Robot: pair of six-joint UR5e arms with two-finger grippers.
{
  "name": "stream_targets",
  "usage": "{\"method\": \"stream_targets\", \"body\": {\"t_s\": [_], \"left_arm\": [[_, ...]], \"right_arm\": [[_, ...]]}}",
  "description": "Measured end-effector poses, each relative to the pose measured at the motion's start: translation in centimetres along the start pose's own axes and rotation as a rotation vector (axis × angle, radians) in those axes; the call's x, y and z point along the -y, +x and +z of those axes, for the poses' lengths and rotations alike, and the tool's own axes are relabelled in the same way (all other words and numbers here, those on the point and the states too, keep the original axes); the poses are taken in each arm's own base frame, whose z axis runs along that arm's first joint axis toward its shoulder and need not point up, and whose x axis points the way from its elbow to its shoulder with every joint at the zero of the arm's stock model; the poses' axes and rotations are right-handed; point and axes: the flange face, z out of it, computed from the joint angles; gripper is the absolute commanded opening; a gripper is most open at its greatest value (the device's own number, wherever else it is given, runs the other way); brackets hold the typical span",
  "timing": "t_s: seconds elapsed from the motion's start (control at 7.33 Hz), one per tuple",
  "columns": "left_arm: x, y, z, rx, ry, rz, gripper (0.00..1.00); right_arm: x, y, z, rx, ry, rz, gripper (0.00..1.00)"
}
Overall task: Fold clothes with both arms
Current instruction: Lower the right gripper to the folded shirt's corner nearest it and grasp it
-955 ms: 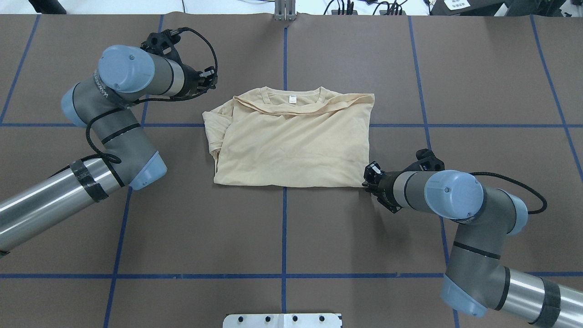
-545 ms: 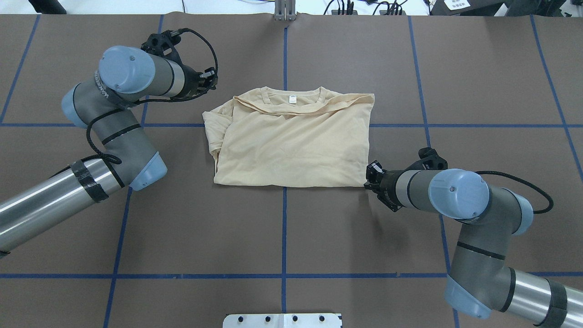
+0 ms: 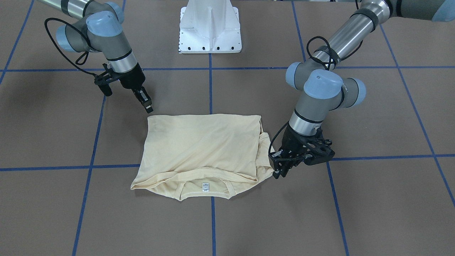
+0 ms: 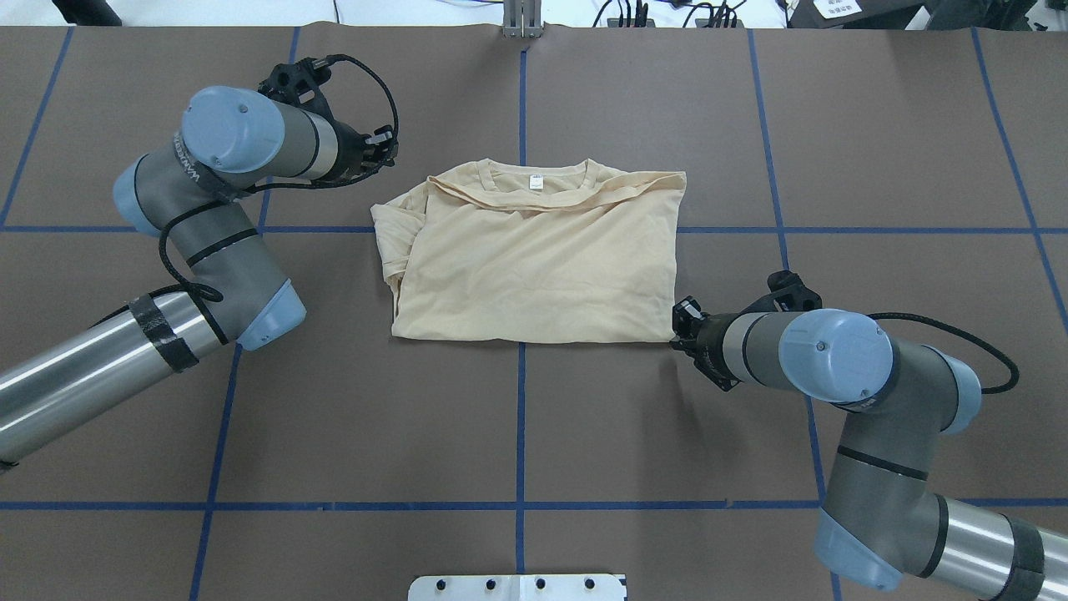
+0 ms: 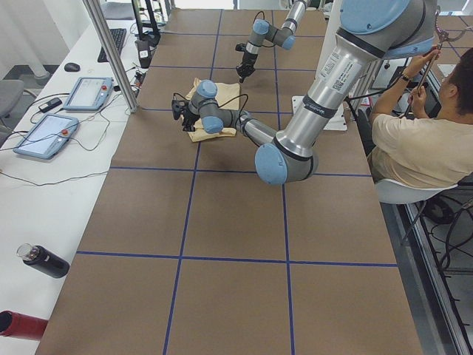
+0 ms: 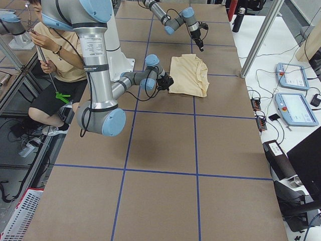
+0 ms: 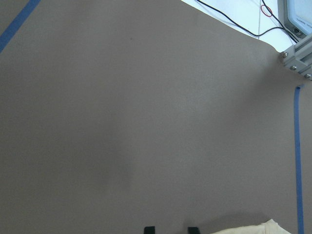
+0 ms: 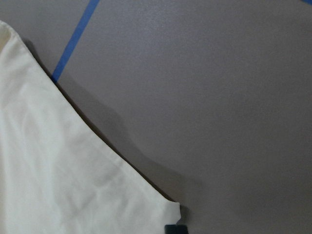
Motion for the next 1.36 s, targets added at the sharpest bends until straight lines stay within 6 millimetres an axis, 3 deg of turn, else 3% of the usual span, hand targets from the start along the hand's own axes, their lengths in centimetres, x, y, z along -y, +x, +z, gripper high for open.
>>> {"method": "stream_targets", "body": {"t_s": [0.14,0.41,0.68,1.36], "left_arm": [[0.0,0.0,0.0,0.0,0.0,0.0,0.35],[0.0,0.1,-0.1,-0.002,0.001,0.0,0.35],[0.0,0.2,-0.1,-0.003,0.005,0.0,0.35],[0.1,0.2,-0.1,-0.003,0.016,-0.001,0.35]], "right_arm": [[0.1,0.1,0.4,-0.005,0.006,-0.001,0.7],[0.3,0.3,1.3,-0.015,0.019,-0.002,0.6],[0.2,0.0,1.9,-0.014,0.029,-0.001,0.0],[-0.1,-1.0,1.1,0.003,0.014,0.003,0.0]]}}
